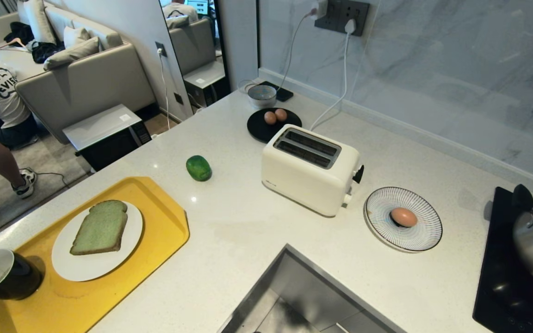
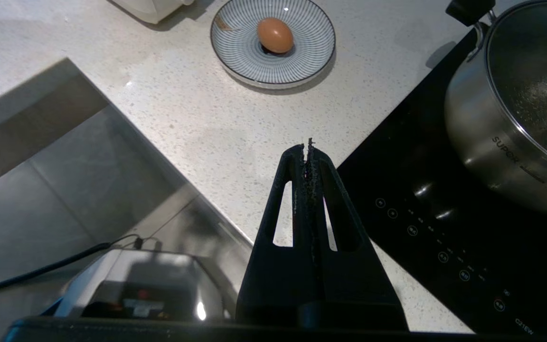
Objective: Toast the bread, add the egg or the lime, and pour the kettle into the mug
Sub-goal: Pick up the egg
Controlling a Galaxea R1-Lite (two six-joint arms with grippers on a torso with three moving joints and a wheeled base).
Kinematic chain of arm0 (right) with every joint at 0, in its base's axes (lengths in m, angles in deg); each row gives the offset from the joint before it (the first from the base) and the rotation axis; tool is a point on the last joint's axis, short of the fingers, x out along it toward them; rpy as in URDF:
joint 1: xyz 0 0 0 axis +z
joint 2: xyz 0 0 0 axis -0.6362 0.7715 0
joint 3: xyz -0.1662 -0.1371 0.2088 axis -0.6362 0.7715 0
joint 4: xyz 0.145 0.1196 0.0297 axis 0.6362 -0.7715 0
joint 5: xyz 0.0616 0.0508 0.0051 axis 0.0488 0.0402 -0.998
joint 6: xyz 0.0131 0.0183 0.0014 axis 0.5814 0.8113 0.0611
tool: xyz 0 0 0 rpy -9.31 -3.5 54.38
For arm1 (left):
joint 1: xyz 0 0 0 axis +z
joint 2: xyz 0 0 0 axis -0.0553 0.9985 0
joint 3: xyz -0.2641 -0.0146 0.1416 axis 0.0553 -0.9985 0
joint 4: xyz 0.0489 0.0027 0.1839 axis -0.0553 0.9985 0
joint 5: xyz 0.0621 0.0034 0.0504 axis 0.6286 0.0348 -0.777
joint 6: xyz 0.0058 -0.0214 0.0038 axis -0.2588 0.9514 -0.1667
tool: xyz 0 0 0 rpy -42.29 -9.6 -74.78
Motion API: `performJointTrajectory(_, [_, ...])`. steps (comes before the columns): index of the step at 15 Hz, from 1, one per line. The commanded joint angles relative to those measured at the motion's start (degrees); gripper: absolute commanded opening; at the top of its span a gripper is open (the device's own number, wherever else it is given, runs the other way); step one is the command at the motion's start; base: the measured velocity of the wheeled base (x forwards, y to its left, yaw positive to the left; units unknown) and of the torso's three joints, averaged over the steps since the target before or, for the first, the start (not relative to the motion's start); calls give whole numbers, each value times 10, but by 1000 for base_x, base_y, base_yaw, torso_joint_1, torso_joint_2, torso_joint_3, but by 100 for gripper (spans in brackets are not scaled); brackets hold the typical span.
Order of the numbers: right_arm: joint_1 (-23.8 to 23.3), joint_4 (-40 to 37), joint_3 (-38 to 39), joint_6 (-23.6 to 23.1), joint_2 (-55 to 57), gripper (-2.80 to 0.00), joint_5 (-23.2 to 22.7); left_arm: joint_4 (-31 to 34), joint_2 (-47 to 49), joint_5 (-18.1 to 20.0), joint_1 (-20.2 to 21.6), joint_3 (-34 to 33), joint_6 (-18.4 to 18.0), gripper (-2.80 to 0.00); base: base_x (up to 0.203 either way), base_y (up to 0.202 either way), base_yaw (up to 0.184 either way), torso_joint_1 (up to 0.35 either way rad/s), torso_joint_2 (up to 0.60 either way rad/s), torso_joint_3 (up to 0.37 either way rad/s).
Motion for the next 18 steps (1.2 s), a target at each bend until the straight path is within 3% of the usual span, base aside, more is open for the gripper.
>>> performJointTrajectory(1, [0, -17, -107, 17, 181, -280, -9, 0, 0, 0, 0, 0, 0, -280, 0, 0, 0, 0, 0, 0])
performJointTrajectory(4, [6, -78, -313, 40, 394, -280, -3, 0, 0, 0, 0, 0, 0, -280, 0, 0, 0, 0, 0, 0])
performJointTrajectory(8, [43, -333, -563, 43, 590, -280, 14, 0, 0, 0, 0, 0, 0, -280, 0, 0, 0, 0, 0, 0])
performJointTrajectory(11, [69, -414, -619, -9, 674, -280, 21, 0, 0, 0, 0, 0, 0, -280, 0, 0, 0, 0, 0, 0])
performJointTrajectory(13, [72, -417, -628, -103, 705, -280, 28, 0, 0, 0, 0, 0, 0, -280, 0, 0, 0, 0, 0, 0])
performJointTrajectory(14, [72, -412, -633, -129, 724, -280, 31, 0, 0, 0, 0, 0, 0, -280, 0, 0, 0, 0, 0, 0])
performJointTrajectory(15, [72, -404, -637, -141, 741, -224, 32, 0, 0, 0, 0, 0, 0, -280, 0, 0, 0, 0, 0, 0])
performJointTrajectory(16, [72, -388, -638, -145, 758, 0, 31, 0, 0, 0, 0, 0, 0, -280, 0, 0, 0, 0, 0, 0])
performJointTrajectory(18, [69, -367, -639, -171, 785, 0, 28, 0, 0, 0, 0, 0, 0, -280, 0, 0, 0, 0, 0, 0])
